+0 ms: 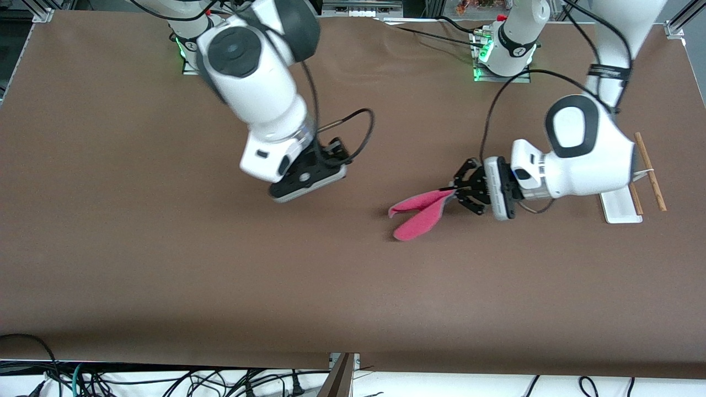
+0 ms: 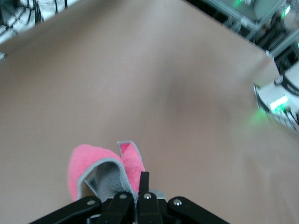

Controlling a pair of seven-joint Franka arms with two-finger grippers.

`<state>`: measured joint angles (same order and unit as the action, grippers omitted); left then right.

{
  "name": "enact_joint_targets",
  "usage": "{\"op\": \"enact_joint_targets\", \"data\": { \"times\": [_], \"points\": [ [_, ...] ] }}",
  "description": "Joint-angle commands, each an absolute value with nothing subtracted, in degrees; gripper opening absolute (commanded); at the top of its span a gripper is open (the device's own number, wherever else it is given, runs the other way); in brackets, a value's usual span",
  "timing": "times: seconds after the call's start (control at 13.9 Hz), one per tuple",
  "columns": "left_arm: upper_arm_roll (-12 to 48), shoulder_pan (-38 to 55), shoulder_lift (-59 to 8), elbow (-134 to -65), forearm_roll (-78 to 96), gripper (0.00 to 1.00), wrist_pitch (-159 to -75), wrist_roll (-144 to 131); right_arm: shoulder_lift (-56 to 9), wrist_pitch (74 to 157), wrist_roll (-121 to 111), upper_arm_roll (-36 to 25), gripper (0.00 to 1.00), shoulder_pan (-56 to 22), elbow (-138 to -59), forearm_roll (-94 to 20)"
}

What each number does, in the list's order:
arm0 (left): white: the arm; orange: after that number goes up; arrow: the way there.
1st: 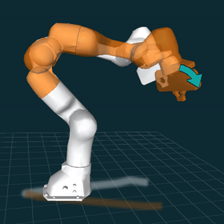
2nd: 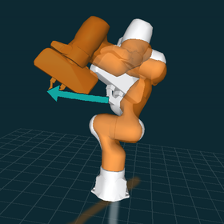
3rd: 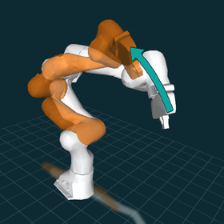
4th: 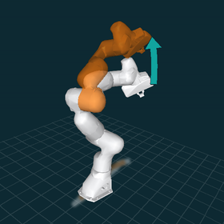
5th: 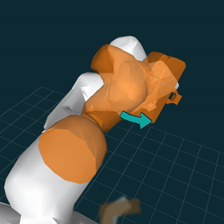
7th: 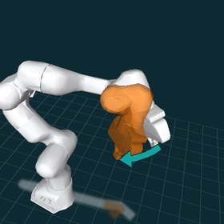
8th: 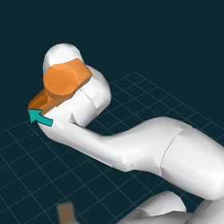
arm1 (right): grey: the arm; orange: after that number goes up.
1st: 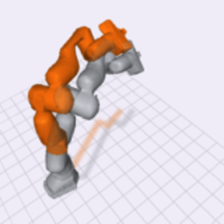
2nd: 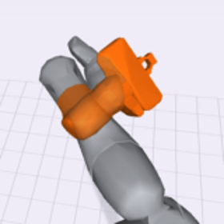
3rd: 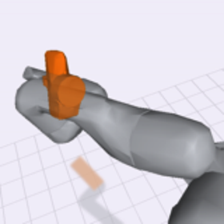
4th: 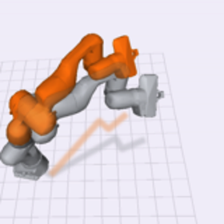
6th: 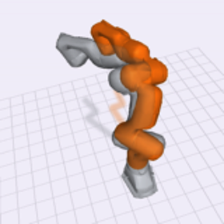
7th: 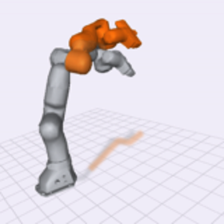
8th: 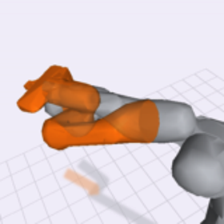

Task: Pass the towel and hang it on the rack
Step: 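Open the right gripper while the left gripper pulls the towel away, then drape the towel over the wooden rack rods with the left gripper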

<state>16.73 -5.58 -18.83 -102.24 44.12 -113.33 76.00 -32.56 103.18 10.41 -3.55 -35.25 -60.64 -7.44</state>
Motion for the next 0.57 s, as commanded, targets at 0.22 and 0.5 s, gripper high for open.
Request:
{"op": "enact_joint_targets", "data": {
  "times": [0.22,0.5],
  "points": [
    [16.35,-13.78,-18.98,-92.74,25.34,0.0,-94.77,66.71,-29.36,95.37,7.21,-9.64,1.0,-30.23,-60.38,-7.47],
    [15.56,-20.47,-18.46,-87.74,12.25,0.0,-84.49,58.29,-28.04,89.75,4.15,-15.37,1.0,-30.23,-60.38,-7.38]
  ]
}}
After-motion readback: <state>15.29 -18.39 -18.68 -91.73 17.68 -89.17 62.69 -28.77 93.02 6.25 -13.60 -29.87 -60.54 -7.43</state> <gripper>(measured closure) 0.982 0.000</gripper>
